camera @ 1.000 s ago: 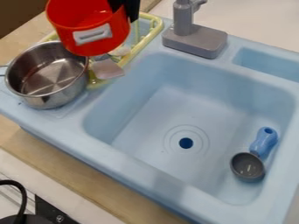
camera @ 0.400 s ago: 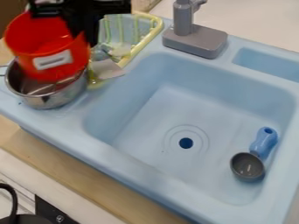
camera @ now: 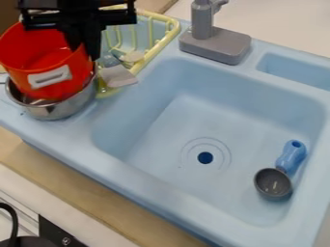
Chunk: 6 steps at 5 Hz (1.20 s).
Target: Move the orange pot into the silver pot
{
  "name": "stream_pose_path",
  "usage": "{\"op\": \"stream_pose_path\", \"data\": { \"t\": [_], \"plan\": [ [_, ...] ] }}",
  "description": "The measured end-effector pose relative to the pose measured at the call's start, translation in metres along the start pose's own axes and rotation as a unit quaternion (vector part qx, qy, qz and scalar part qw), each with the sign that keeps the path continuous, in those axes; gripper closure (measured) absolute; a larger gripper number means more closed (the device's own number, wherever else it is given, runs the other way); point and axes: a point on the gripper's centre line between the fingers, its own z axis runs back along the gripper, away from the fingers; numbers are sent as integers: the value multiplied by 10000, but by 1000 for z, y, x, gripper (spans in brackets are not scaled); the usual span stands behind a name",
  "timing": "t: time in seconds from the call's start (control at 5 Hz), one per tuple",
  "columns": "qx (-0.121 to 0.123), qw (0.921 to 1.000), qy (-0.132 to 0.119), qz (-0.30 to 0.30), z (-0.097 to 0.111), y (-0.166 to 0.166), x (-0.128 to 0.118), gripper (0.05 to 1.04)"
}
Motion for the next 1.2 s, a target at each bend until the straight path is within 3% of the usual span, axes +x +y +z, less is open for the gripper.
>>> {"op": "stream_pose_path", "data": {
  "t": [0.4,0.6,1.2],
  "plan": [
    [44,10000,82,10,-11,1,-4,1014],
    [107,9998,188,51,-17,3,-3,876],
    [101,9997,87,214,-7,7,5,104]
  ]
}}
